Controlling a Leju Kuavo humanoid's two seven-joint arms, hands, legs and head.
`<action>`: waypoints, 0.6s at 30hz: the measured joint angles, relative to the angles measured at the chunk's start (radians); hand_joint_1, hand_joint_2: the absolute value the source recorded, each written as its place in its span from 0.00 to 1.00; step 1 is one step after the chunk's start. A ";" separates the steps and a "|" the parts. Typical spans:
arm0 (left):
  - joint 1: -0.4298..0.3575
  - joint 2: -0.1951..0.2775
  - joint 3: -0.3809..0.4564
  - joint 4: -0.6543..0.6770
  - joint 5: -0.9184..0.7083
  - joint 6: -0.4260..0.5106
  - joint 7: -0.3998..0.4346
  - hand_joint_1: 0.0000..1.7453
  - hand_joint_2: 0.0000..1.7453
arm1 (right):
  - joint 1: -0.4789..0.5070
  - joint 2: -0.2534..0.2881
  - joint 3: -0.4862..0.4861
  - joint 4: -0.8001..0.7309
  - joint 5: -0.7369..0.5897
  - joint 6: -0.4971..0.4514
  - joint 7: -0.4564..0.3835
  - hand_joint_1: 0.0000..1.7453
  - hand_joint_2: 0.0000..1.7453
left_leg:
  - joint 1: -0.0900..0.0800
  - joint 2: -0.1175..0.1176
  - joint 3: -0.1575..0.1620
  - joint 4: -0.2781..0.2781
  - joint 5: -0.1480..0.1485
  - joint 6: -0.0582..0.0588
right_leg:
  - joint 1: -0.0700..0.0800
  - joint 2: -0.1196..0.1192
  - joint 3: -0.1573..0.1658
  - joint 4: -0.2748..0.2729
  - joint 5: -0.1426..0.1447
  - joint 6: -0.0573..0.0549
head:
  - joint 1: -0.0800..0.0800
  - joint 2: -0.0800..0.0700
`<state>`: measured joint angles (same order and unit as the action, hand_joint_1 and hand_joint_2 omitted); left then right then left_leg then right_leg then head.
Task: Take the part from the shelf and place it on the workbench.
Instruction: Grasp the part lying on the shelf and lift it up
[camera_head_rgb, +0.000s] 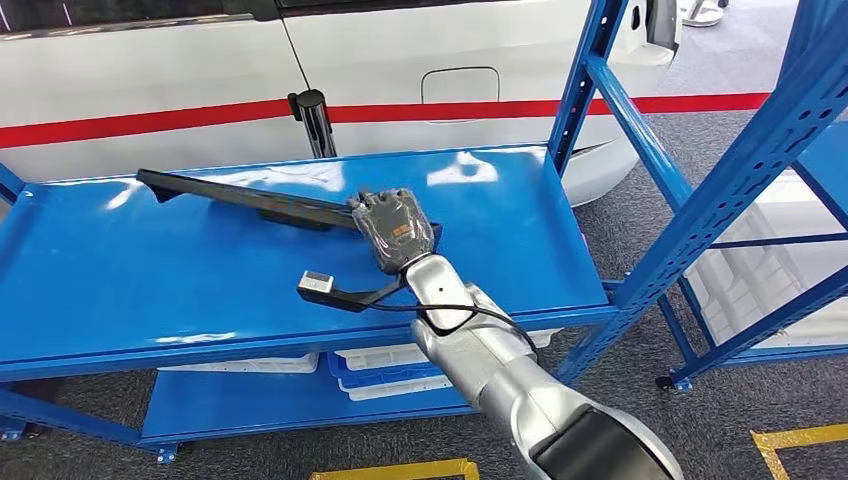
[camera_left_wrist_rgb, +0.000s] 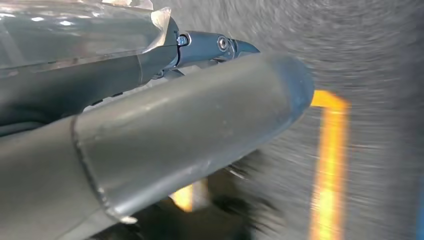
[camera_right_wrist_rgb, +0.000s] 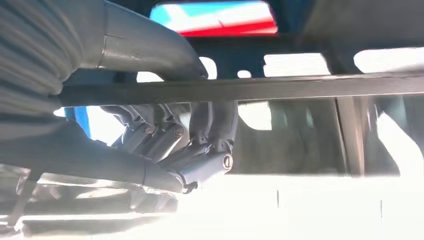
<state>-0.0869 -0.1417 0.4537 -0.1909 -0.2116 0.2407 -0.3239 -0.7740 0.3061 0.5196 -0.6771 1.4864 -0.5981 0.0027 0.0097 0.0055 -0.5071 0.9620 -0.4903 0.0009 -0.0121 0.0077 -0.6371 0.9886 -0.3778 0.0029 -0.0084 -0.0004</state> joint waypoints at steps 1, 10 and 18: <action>0.000 0.000 0.038 0.000 0.021 -0.023 -0.040 0.00 0.25 | 0.034 0.000 -0.019 -0.101 -0.011 0.006 -0.037 1.00 1.00 | 0.000 0.000 0.000 0.000 0.000 0.000 | 0.000 0.000 -0.001 0.000 0.000 0.000 | 0.000 0.000; 0.001 -0.002 0.171 0.000 0.021 -0.081 -0.107 0.00 1.00 | 0.232 -0.048 -0.028 -0.855 -0.140 0.019 -0.137 1.00 1.00 | -0.002 -0.003 -0.004 0.000 -0.003 0.000 | -0.001 -0.001 -0.004 0.000 -0.002 0.003 | 0.000 0.000; 0.001 -0.007 0.196 0.000 0.020 -0.067 -0.094 0.00 1.00 | 0.279 -0.099 -0.015 -1.014 -0.195 0.006 -0.159 1.00 1.00 | -0.002 -0.003 -0.003 0.000 -0.004 0.001 | -0.002 -0.001 -0.003 0.000 -0.002 0.003 | 0.000 0.000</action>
<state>-0.0862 -0.1489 0.6495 -0.1911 -0.1918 0.1739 -0.4176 -0.4949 0.2076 0.5046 -1.6916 1.2911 -0.5919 -0.1559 0.0073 0.0024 -0.5106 0.9623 -0.4941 0.0015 -0.0139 0.0068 -0.6403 0.9881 -0.3802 0.0057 -0.0086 -0.0004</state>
